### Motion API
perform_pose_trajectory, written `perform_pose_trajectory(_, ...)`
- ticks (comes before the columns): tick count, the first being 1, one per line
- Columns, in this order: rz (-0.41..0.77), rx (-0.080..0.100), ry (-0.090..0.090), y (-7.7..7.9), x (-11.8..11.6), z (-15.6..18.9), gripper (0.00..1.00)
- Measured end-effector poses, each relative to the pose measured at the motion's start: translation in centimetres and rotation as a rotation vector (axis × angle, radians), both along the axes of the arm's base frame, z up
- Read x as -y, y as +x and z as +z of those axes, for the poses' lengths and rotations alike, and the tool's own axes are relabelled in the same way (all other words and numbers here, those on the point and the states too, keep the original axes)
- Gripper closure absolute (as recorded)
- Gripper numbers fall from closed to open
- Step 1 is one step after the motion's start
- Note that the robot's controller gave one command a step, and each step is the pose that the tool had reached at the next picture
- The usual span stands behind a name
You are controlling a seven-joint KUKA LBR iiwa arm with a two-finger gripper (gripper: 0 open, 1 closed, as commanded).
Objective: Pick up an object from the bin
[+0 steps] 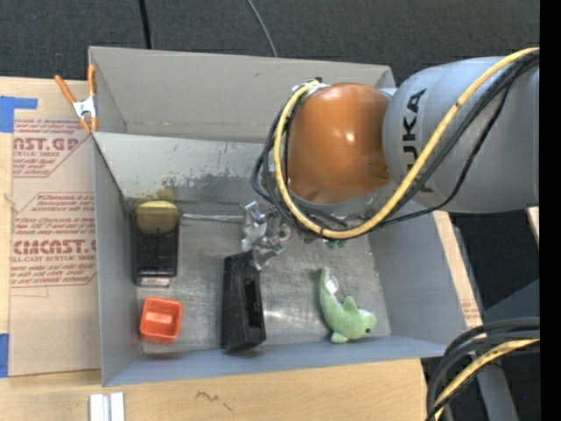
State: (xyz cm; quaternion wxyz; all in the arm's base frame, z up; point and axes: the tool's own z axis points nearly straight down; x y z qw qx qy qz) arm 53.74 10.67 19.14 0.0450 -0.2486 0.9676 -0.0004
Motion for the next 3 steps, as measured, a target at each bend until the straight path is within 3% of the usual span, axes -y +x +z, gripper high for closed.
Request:
perform_pose_trajectory(1,-0.01,-0.003,-0.002,0.1,0.2,0.1,1.0)
perform_pose_trajectory(2,0.114,-0.083,-0.024,0.6,-3.1,4.8,1.0)
perform_pose_trajectory(3,0.114,-0.084,-0.024,0.6,-3.1,4.8,1.0)
